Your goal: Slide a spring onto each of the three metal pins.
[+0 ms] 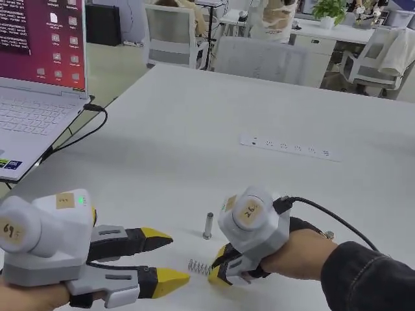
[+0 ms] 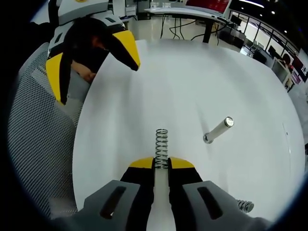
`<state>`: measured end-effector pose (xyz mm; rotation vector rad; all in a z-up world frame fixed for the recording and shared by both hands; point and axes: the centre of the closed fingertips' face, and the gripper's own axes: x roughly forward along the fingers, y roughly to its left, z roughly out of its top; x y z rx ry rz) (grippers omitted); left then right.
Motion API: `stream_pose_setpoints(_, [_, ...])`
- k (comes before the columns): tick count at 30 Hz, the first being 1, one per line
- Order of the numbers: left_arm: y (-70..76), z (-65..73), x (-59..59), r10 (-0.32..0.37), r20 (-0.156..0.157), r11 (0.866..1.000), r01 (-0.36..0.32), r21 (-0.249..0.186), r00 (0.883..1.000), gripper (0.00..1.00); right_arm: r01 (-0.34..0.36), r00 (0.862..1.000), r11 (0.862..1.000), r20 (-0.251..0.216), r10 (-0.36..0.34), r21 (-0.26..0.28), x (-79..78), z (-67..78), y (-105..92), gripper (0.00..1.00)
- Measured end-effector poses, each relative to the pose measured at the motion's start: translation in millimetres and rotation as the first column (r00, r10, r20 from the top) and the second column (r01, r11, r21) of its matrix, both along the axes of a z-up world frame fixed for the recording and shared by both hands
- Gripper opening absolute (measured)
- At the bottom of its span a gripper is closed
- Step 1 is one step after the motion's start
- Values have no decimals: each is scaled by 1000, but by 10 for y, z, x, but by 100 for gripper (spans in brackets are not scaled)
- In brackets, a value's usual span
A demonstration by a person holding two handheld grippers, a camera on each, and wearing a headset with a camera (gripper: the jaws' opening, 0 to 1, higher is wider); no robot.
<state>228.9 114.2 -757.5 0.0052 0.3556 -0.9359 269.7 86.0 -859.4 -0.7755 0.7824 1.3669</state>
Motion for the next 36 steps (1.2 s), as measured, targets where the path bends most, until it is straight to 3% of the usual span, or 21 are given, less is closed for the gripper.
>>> stream_pose_setpoints(16, [-39, -35, 14, -16, -8, 1000, 16, 8, 1000, 33, 27, 1000, 1000, 0, -27, 9, 28, 31, -77, 8])
stream_pose_setpoints(36, [-112, -78, 38, -50, -19, 998, 51, 28, 999, 33, 40, 999, 999, -2, -40, 21, -20, 203, -335, 8])
